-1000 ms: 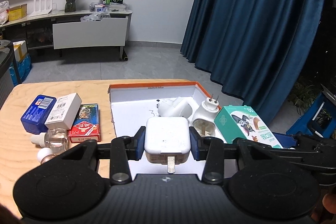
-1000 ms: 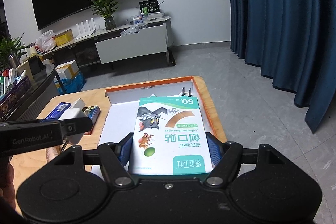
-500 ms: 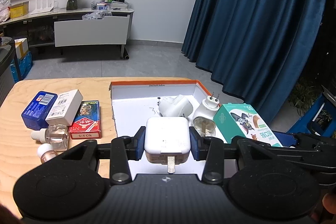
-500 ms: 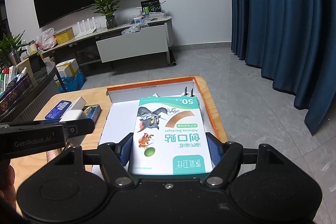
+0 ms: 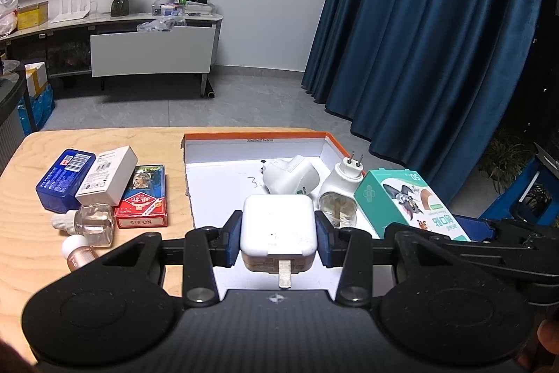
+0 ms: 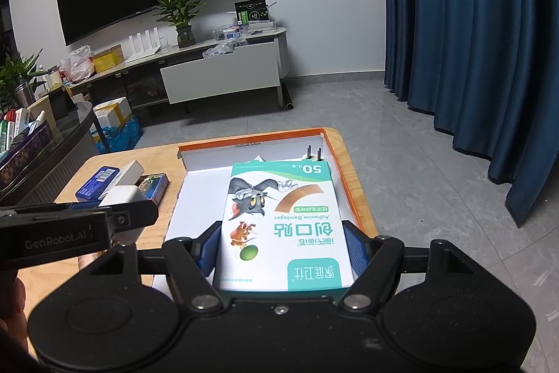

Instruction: Organize rigid objects

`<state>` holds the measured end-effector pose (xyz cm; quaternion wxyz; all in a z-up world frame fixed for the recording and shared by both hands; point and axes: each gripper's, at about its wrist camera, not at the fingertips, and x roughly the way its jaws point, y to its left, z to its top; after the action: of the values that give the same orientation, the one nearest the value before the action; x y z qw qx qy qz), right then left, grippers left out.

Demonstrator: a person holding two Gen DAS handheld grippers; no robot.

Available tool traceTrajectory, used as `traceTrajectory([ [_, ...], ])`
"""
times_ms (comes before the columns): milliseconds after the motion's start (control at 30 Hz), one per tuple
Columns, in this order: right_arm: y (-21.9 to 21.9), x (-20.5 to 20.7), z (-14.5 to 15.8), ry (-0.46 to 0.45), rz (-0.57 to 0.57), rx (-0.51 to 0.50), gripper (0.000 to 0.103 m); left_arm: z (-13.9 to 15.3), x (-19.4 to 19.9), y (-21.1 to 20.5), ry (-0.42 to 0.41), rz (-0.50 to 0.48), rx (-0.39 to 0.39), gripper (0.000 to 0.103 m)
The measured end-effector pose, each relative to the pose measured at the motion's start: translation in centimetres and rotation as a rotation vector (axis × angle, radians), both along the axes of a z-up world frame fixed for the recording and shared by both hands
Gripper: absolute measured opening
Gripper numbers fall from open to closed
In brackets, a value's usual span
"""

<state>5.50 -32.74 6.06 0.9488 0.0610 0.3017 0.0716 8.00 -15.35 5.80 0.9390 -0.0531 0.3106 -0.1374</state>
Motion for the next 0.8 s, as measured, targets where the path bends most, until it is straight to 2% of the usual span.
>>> traceTrajectory([
  [800,-0.03,-0.20,0.20,-0.003,0.002,0.001,0.084,0.00,-0.23,-0.19,-0.003,-0.003,0.002,0.043],
])
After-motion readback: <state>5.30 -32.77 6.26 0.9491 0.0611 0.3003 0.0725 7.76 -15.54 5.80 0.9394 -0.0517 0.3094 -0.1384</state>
